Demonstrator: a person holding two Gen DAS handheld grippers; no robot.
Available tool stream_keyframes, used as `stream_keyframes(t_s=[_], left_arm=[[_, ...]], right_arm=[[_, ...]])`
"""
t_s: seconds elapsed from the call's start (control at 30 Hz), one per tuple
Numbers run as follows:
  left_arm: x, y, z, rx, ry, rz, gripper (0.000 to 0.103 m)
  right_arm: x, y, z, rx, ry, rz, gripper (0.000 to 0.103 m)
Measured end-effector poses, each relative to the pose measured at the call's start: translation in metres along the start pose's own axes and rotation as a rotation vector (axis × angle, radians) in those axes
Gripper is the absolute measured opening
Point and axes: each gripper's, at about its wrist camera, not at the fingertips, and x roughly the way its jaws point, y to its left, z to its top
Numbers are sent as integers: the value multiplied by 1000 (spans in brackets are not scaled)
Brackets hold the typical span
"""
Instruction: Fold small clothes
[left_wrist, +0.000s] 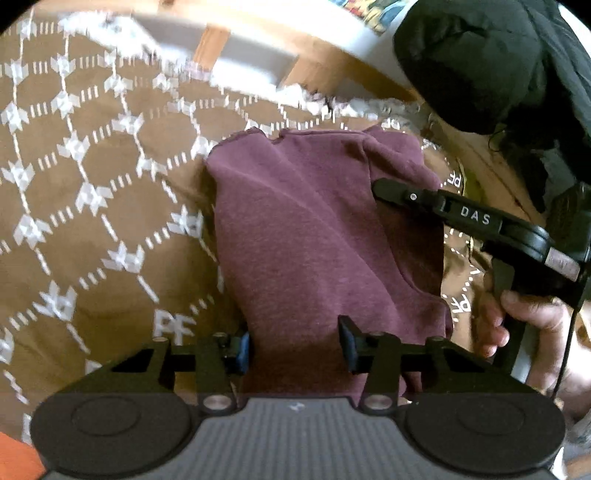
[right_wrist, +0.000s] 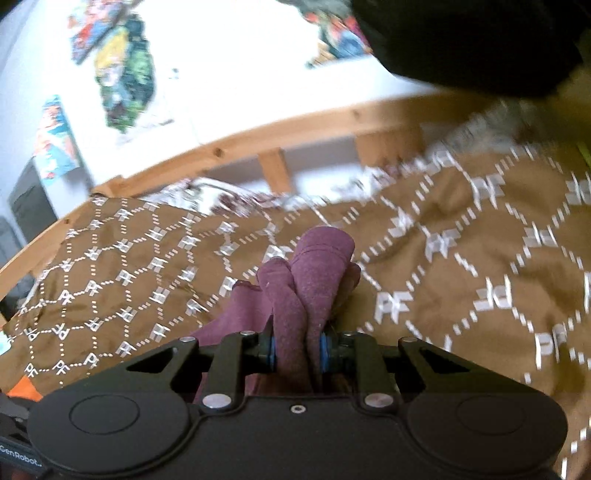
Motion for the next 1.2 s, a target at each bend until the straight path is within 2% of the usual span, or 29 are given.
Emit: stream_keyframes(t_s=[0.13, 0.3, 0.4, 0.57, 0.73, 0.93, 1.1, 1.2], left_arm=[[-18, 8, 12, 49, -60, 75, 49], [-36, 39, 20, 18, -103, 132, 49], [-40, 60, 17, -29, -112, 141, 50], [-25, 84, 3, -96, -98, 154, 51], [-23, 87, 3, -87, -105, 153, 56], [-24, 84, -3, -74, -97, 194, 69], [-25, 86, -8, -97, -93, 219, 81], [-28, 87, -10, -128, -94, 229, 87]], right_arm=[[11, 14, 13, -2, -27, 34, 22], [50, 35, 26, 34, 18, 58, 22], [74, 51, 29, 50, 53, 79, 22], [112, 72, 22, -28, 123, 60, 22], [128, 68, 14, -37, 144, 21, 23], [127, 57, 9, -20, 161, 2, 36], [125, 53, 8, -7, 172, -25, 57], [119, 54, 8, -8, 168, -29, 66]])
